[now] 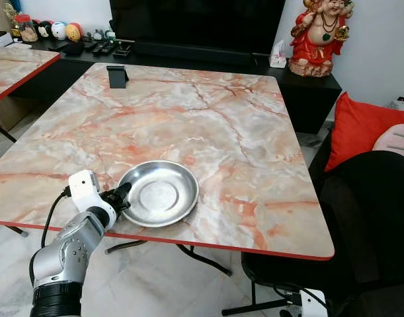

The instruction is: Setting the table

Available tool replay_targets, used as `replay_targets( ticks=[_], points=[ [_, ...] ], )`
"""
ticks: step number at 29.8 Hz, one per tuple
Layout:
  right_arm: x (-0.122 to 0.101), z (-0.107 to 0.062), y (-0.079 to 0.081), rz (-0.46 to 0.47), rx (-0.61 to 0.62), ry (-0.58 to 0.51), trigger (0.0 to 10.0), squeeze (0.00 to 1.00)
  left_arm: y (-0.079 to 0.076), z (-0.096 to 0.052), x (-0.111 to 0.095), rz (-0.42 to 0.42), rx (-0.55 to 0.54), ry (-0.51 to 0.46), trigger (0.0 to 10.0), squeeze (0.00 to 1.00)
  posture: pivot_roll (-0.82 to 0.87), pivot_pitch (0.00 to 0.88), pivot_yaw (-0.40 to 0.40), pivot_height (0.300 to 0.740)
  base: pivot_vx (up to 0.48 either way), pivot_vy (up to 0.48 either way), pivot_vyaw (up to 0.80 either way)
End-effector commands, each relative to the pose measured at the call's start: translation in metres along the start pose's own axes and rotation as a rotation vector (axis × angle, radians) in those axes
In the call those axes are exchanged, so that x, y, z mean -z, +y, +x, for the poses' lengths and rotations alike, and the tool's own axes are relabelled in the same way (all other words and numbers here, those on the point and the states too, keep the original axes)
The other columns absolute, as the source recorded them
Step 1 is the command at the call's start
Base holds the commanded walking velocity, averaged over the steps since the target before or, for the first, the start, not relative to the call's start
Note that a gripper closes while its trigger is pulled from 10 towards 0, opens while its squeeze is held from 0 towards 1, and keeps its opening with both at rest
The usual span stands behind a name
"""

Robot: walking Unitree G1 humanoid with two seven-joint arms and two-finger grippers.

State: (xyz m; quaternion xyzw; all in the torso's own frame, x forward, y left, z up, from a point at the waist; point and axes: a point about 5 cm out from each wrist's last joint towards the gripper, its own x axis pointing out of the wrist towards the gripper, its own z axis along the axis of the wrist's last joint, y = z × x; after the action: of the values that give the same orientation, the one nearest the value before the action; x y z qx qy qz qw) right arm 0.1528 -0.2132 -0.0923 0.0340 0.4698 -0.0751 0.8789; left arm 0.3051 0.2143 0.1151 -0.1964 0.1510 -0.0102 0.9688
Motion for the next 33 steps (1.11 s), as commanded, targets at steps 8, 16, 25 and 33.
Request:
replay_targets(
  ticks=[8, 16, 25, 33],
  points=[
    [-0.002, 0.0, -0.002, 0.0, 0.005, -0.006, 10.0, 0.0, -0.007, -0.004, -0.01, 0.128, 0.035, -0.066, 10.0, 0.81, 0.11, 0.0, -0.059, 0.74, 0.0, 0.0, 0.0],
    [-0.003, 0.0, -0.002, -0.002, 0.004, -0.009, 10.0, 0.0, -0.024, -0.014, -0.042, 0.391, 0.09, -0.347, 10.0, 0.0, 0.12, 0.0, -0.061, 0.74, 0.0, 0.0, 0.0],
    [0.0, 0.0, -0.002, 0.001, 0.009, -0.008, 10.0, 0.0, -0.077, -0.02, -0.018, 0.709, 0.301, -0.447, 10.0, 0.0, 0.1, 0.0, -0.06, 0.74, 0.0, 0.0, 0.0],
    [0.002, -0.001, -0.001, 0.007, 0.014, -0.009, 10.0, 0.0, -0.084, -0.015, -0.012, 0.607, 0.279, -0.495, 10.0, 0.0, 0.09, 0.0, -0.047, 0.74, 0.0, 0.0, 0.0]
  ],
)
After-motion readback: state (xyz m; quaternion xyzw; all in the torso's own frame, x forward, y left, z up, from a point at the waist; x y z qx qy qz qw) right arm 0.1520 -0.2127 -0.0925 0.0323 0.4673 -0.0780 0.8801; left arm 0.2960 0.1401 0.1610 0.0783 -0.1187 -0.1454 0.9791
